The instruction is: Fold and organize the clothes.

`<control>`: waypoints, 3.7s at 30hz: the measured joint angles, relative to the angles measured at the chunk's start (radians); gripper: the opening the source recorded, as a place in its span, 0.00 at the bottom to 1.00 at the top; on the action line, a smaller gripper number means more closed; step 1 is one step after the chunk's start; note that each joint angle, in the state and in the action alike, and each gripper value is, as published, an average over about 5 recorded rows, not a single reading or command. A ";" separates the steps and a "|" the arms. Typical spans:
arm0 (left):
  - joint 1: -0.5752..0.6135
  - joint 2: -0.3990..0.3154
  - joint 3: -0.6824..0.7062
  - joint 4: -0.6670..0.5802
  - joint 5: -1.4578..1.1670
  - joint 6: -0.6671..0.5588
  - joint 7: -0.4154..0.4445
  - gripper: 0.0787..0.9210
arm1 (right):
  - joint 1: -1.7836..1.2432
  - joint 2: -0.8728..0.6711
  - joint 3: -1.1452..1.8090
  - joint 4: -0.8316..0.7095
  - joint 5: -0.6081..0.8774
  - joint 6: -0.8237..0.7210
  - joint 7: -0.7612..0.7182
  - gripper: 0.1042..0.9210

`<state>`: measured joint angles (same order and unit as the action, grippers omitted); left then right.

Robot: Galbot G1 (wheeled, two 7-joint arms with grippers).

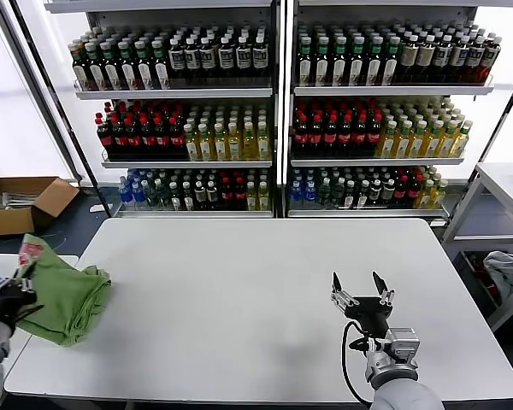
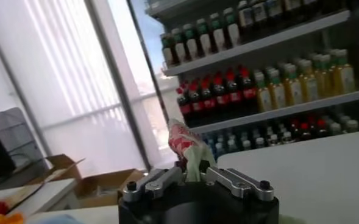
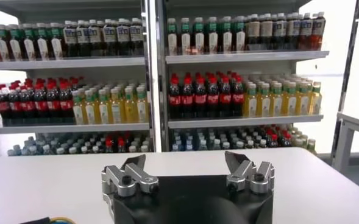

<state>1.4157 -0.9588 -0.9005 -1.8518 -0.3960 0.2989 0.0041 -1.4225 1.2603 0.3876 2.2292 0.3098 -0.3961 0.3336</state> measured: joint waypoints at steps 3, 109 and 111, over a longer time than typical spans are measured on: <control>-0.005 -0.043 0.093 -0.064 0.020 0.014 -0.017 0.07 | -0.017 0.006 0.013 0.005 -0.005 0.003 0.000 0.88; -0.051 -0.419 0.553 -0.242 0.099 0.046 -0.269 0.88 | 0.224 -0.108 -0.086 -0.317 0.059 -0.146 0.010 0.16; -0.044 -0.425 0.556 -0.244 0.105 0.046 -0.267 0.88 | 0.217 -0.109 -0.079 -0.312 0.022 -0.129 0.005 0.23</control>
<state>1.3713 -1.3833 -0.3442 -2.0955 -0.2905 0.3448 -0.2633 -1.2054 1.1512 0.3088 1.9175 0.3317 -0.5251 0.3385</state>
